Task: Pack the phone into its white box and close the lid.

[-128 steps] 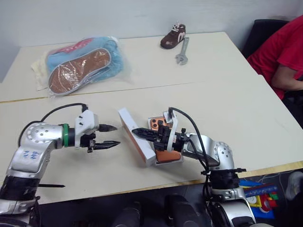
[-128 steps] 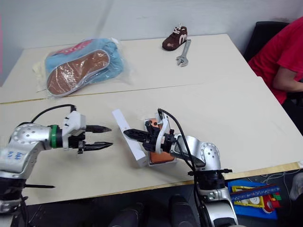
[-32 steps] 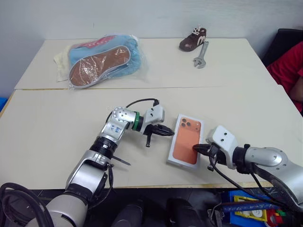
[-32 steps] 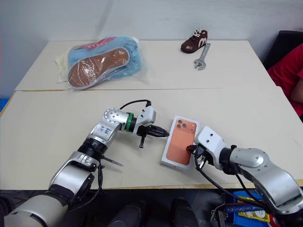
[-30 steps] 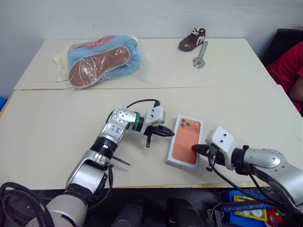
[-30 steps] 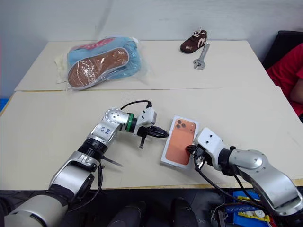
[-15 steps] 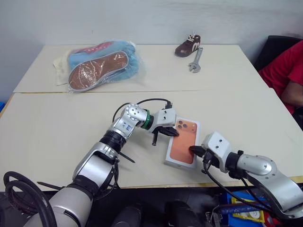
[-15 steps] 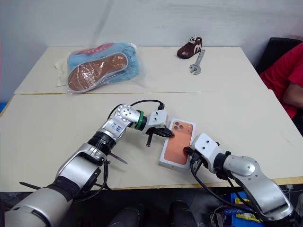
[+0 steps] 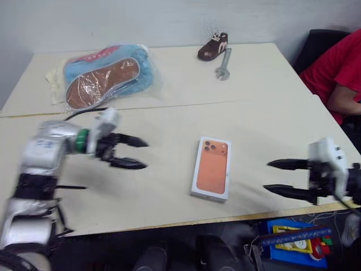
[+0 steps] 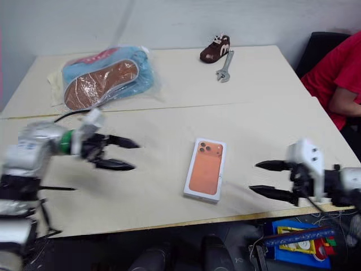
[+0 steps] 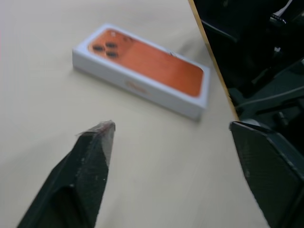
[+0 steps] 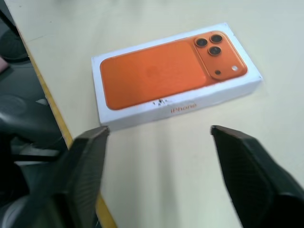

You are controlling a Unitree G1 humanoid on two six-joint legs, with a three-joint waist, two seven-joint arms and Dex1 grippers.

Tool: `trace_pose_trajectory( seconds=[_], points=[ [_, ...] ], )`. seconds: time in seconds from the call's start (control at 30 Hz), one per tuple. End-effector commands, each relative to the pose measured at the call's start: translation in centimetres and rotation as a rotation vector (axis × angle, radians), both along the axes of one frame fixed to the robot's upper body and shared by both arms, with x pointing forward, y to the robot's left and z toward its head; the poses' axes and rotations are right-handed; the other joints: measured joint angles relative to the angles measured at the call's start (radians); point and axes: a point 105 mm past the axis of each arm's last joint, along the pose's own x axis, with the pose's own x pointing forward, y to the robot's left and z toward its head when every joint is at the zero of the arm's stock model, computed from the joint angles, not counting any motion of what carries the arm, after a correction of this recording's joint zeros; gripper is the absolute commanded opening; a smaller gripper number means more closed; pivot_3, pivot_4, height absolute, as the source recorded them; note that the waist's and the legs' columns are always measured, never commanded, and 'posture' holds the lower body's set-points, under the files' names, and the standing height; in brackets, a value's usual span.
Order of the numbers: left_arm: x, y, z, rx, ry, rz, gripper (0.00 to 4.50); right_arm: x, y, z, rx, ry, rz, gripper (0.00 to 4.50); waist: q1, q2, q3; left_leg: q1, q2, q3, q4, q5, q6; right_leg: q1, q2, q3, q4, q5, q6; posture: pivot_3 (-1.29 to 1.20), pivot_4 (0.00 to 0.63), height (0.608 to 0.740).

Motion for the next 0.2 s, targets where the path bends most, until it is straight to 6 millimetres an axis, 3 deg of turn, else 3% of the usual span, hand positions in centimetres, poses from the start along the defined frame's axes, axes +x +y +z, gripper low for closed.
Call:
trace_pose_trajectory(
  seconds=[0.03, 0.1, 0.2],
  points=[
    [-3.4, 2.2, 2.7, 0.039, -0.064, 0.031, 4.5, -0.1, -2.3, 2.7, 0.002, -0.056, -0.017, 4.47, 0.006, 0.003, 0.003, 0.0, 0.0, 0.0, 0.0, 0.0, 0.0, 0.001, 0.0, 0.0, -0.001, 0.0, 0.0, 0.0, 0.15, 0.74],
    [-4.1, 3.5, 2.5, 0.06, -0.077, 0.11, 4.5, 0.4, -3.1, 3.3, -0.008, -0.114, -0.043, 4.47, 0.021, 0.007, 0.005, 0.002, 0.0, 0.0, 0.0, 0.0, 0.001, 0.005, 0.0, 0.0, -0.003, 0.0, 0.0, 0.0, 0.15, 0.74],
    [-4.7, 3.5, 2.1, 0.038, -0.103, 0.145, 4.5, 0.5, -2.9, 3.6, 0.013, -0.113, -0.026, 4.47, 0.035, 0.009, 0.005, 0.003, 0.0, 0.001, 0.0, 0.0, 0.001, 0.006, -0.001, 0.0, -0.005, 0.001, 0.001, 0.0, 0.15, 0.74]
  ],
)
